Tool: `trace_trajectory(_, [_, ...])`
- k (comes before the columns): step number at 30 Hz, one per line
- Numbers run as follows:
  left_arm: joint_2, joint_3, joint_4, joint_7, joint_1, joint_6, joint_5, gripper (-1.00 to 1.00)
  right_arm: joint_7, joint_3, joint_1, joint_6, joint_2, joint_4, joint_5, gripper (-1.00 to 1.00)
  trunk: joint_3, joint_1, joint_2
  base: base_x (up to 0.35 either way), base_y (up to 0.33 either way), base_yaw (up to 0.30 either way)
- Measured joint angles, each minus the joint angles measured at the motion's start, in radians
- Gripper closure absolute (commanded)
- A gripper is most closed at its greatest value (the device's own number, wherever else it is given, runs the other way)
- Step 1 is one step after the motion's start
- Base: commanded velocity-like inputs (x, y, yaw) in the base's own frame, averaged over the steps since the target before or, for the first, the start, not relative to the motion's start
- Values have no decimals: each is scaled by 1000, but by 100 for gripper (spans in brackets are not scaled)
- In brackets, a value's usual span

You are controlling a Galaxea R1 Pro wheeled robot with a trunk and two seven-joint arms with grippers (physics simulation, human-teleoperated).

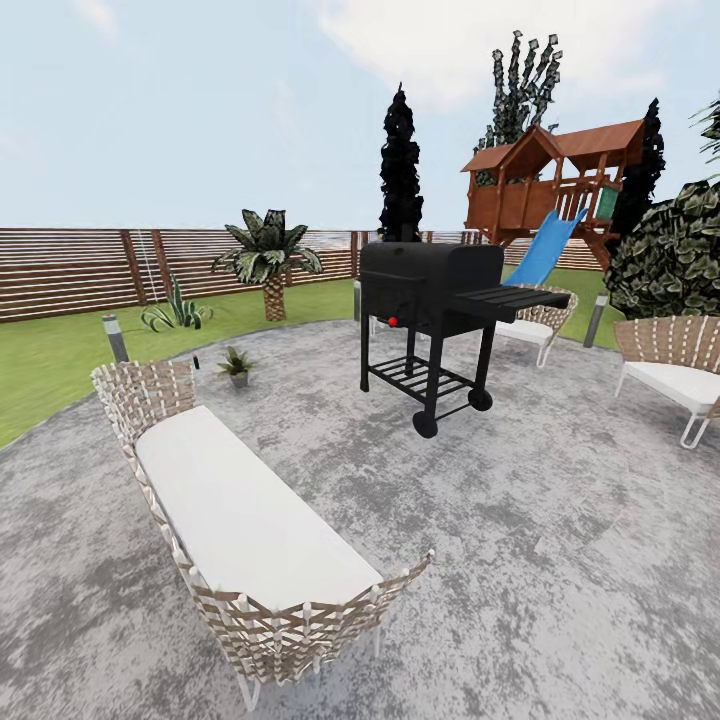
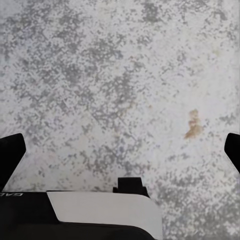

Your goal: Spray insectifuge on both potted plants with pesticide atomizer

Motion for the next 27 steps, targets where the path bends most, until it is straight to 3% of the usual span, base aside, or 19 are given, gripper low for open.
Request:
trace_trajectory(7, [-1, 0, 0, 0, 1, -18, 0, -100, -4, -2, 0, 0, -3, -4, -2, -100, 0, 0, 0, 0, 0, -69])
trace_trajectory(27, [0, -1, 1, 0, 1, -19, 0, -100, -5, -3, 0, 0, 2, 1, -2, -100, 0, 0, 0, 0, 0, -264])
